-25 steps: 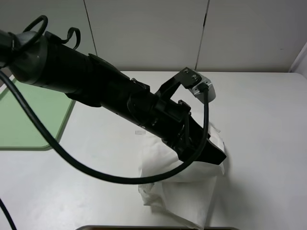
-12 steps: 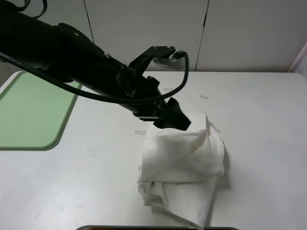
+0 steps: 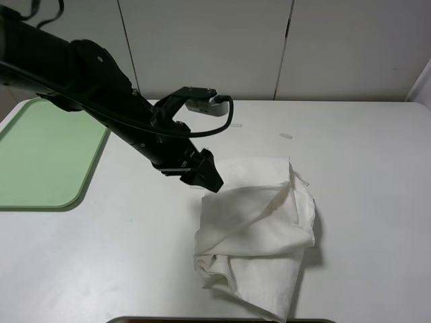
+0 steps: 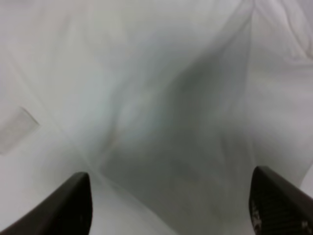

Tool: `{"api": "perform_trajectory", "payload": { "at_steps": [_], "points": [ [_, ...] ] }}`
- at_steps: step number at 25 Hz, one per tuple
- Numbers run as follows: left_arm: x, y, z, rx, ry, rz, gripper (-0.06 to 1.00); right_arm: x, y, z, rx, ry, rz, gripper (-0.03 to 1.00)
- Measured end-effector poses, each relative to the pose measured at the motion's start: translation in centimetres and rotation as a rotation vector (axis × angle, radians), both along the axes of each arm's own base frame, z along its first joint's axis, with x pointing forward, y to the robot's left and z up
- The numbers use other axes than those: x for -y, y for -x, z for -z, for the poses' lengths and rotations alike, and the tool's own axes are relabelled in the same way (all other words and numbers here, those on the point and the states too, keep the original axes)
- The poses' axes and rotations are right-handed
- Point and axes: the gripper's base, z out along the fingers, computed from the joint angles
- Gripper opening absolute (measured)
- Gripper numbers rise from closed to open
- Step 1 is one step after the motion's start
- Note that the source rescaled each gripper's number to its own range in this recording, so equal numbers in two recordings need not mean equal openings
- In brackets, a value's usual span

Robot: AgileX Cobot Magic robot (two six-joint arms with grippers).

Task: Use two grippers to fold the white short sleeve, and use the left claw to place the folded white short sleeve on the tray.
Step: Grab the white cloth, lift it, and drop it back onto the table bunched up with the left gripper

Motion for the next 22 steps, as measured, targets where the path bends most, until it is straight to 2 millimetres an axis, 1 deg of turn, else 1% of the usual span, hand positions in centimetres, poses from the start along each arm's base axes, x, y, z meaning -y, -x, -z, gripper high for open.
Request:
{"api": "perform_trajectory", "payload": {
  "at_steps": [2, 3, 4, 5, 6, 8, 13, 16, 19, 22],
  "points": [
    [0.1, 0.0, 0.5, -0.025, 0.000, -0.004, 0.66, 0.0, 0.0, 0.0, 0.000, 0.000, 0.000, 1.00],
    [0.2, 0.0, 1.0, -0.049, -0.001, -0.009, 0.66, 0.0, 0.0, 0.0, 0.000, 0.000, 0.000, 1.00],
    [0.4, 0.1, 2.2, -0.096, -0.001, -0.006, 0.66, 0.0, 0.0, 0.0, 0.000, 0.000, 0.000, 1.00],
    [0.4, 0.1, 2.2, -0.096, -0.001, -0.006, 0.66, 0.0, 0.0, 0.0, 0.000, 0.000, 0.000, 1.00],
    [0.6, 0.1, 3.3, -0.122, -0.003, -0.004, 0.66, 0.0, 0.0, 0.0, 0.000, 0.000, 0.000, 1.00],
    [1.3, 0.4, 4.1, -0.127, 0.004, 0.015, 0.66, 0.0, 0.0, 0.0, 0.000, -0.001, 0.000, 1.00],
    [1.5, 0.4, 4.4, -0.118, 0.002, 0.019, 0.66, 0.0, 0.0, 0.0, 0.000, -0.001, 0.000, 1.00],
    [1.6, 0.3, 5.3, -0.133, -0.013, 0.017, 0.66, 0.0, 0.0, 0.0, 0.000, -0.001, 0.001, 1.00],
    [1.9, 0.6, 5.6, -0.136, -0.020, 0.033, 0.66, 0.0, 0.0, 0.0, 0.000, -0.001, 0.001, 1.00],
    [3.6, 2.0, 5.8, -0.140, -0.002, 0.090, 0.66, 0.0, 0.0, 0.0, 0.000, -0.002, 0.001, 1.00]
  ]
}}
